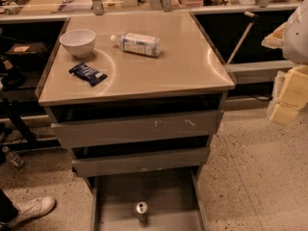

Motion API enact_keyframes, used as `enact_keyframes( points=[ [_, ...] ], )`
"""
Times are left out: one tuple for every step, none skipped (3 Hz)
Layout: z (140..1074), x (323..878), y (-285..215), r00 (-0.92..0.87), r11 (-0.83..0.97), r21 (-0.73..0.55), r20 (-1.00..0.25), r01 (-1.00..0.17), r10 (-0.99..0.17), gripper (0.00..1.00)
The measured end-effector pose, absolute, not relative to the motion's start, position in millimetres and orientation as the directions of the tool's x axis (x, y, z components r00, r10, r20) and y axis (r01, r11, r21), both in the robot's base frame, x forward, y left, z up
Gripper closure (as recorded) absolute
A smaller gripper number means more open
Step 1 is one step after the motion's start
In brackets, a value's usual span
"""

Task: Pick redbull can from bottom drawer and place on counter

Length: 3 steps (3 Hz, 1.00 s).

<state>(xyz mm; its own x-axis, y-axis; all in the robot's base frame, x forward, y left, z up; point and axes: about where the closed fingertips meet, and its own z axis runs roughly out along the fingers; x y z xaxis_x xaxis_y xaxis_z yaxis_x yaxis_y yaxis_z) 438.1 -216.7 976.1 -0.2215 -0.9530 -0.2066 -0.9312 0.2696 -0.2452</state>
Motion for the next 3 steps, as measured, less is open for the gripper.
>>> enact_keyframes(
  points=[
    [976,438,-217,-0.222,0.270,-0.245,-0.207,-0.931,-0.953,0.00],
    [950,443,-216,-0.226,0.278,-0.234,-0.227,-0.932,-0.947,0.00],
    [884,446,-207,-0.245,0.297,-0.188,-0.254,-0.936,-0.935,0.00]
  ],
)
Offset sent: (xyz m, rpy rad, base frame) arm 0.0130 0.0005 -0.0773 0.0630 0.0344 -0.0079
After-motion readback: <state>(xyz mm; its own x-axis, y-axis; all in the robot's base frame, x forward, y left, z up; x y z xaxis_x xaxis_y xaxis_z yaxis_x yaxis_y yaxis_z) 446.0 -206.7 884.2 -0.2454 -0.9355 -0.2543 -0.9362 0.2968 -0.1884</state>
